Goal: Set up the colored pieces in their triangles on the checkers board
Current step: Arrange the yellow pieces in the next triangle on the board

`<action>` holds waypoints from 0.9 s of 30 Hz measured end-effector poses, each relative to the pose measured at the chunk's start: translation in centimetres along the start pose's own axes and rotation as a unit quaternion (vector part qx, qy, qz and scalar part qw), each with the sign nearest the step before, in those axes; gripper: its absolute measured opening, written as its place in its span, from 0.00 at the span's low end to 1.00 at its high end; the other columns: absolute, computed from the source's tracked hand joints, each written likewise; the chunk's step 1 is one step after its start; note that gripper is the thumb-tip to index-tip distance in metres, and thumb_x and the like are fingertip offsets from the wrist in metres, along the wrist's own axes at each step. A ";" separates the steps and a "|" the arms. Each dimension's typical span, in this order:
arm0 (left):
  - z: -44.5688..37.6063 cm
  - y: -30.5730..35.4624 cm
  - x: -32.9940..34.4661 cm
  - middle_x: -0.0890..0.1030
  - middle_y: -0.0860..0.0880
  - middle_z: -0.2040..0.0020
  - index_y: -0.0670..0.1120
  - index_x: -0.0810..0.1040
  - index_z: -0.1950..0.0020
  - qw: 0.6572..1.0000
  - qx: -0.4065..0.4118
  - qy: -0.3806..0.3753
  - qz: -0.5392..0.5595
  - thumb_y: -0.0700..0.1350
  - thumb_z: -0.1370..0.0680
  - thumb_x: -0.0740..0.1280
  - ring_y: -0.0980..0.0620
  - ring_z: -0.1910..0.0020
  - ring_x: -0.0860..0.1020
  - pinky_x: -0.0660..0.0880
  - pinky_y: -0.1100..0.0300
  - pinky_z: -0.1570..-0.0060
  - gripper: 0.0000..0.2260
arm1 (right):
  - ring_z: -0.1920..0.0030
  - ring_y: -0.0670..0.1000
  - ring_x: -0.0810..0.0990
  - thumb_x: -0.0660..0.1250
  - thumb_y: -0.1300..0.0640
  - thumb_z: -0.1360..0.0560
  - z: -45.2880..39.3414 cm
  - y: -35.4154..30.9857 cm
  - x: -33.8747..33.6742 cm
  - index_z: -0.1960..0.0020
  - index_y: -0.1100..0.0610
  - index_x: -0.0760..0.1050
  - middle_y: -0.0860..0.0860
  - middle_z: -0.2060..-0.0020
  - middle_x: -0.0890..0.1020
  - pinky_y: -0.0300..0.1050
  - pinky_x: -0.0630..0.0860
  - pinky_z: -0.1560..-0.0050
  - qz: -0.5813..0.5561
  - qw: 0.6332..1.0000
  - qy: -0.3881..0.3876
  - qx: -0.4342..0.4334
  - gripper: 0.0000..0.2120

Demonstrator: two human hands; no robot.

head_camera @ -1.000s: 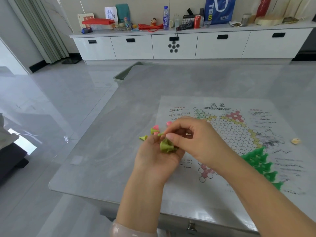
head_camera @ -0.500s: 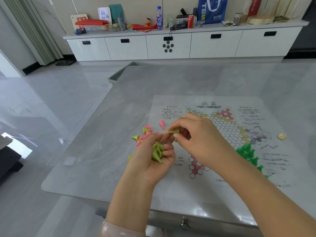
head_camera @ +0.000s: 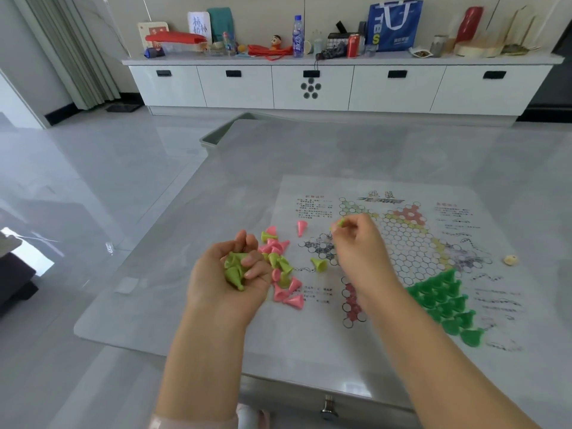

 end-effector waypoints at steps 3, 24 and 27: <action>-0.2 -0.1 -0.5 0.74 0.48 0.72 0.42 0.73 0.63 1.000 0.011 0.018 -0.017 0.38 0.24 0.55 0.56 0.82 0.63 0.56 0.70 0.82 0.11 | 0.72 0.44 0.68 0.55 0.57 0.21 0.0 0.2 2.0 0.50 0.54 0.63 0.47 0.66 0.72 0.32 0.65 0.78 0.013 0.999 0.012 -0.034 0.01; 0.4 3.7 -1.0 0.75 0.49 0.71 0.44 0.73 0.62 0.998 0.060 -0.002 -0.033 0.38 0.27 0.56 0.56 0.80 0.64 0.58 0.69 0.80 0.08 | 0.55 0.43 0.78 0.51 0.55 0.20 -0.7 -2.2 10.2 0.51 0.53 0.62 0.50 0.50 0.78 0.26 0.68 0.71 -0.071 0.990 -0.109 -0.058 0.03; 0.5 4.3 -1.4 0.75 0.48 0.72 0.43 0.73 0.61 0.998 0.061 0.005 -0.013 0.37 0.26 0.55 0.55 0.80 0.65 0.60 0.69 0.81 0.09 | 0.60 0.39 0.75 0.54 0.53 0.21 -2.1 -1.3 7.0 0.50 0.52 0.65 0.41 0.54 0.75 0.26 0.67 0.67 -0.080 0.994 -0.058 -0.044 0.04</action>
Point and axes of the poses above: each hand's wrist, its own z-axis away from the middle knuckle, its own x-axis out of the palm, y = z × x, the point moved 9 cm from there along -z, towards the middle knuckle
